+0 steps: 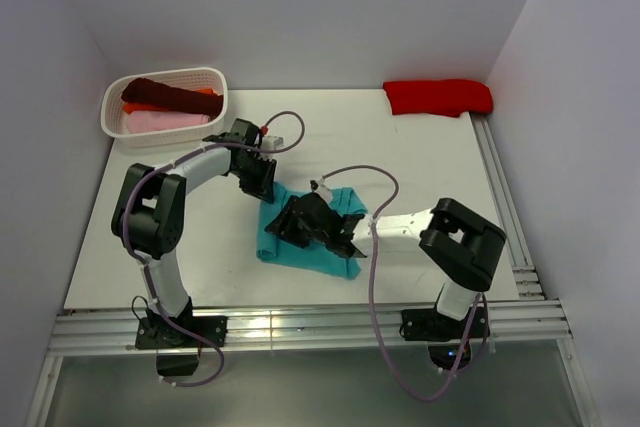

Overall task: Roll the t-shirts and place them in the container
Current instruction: Roll the tshirt

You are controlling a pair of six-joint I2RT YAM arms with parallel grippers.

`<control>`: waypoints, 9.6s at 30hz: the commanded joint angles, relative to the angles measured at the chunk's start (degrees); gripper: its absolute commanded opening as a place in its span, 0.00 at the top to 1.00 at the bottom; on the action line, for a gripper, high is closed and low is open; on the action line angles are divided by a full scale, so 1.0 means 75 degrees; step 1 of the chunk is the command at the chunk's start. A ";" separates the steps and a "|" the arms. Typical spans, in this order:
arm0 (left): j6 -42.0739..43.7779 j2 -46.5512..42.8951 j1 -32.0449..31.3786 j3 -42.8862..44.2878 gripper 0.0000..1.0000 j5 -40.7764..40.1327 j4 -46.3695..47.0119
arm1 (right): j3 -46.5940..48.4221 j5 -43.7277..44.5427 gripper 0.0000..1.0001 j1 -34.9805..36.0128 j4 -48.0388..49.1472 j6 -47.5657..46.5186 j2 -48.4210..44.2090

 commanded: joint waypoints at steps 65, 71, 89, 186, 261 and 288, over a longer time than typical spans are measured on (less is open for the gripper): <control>0.2216 0.0133 0.0403 0.0901 0.27 0.2901 -0.1667 | 0.0059 0.1098 0.65 0.0500 -0.1221 -0.0246 0.0449; 0.2100 0.0402 0.0450 0.0385 0.27 0.3474 -0.1116 | -0.0914 0.0606 0.65 0.0277 0.0315 0.0070 0.0518; 0.0237 0.0592 0.0134 0.0010 0.63 0.0868 0.0326 | -0.0893 0.0663 0.60 0.0136 0.0213 -0.0257 0.0730; 0.0729 0.0579 0.0438 0.0103 0.32 0.3067 0.0630 | -0.2322 -0.0321 0.68 -0.0239 0.4313 0.0282 0.1515; 0.0119 0.0461 -0.1367 0.1321 0.54 -0.0919 -0.0705 | 0.5343 0.4343 0.59 0.1296 -0.7816 -0.1195 0.2921; 0.0154 0.1024 -0.0302 0.2445 0.33 0.0006 -0.1349 | 0.5284 0.4098 0.48 0.1355 -0.8015 -0.1171 0.3132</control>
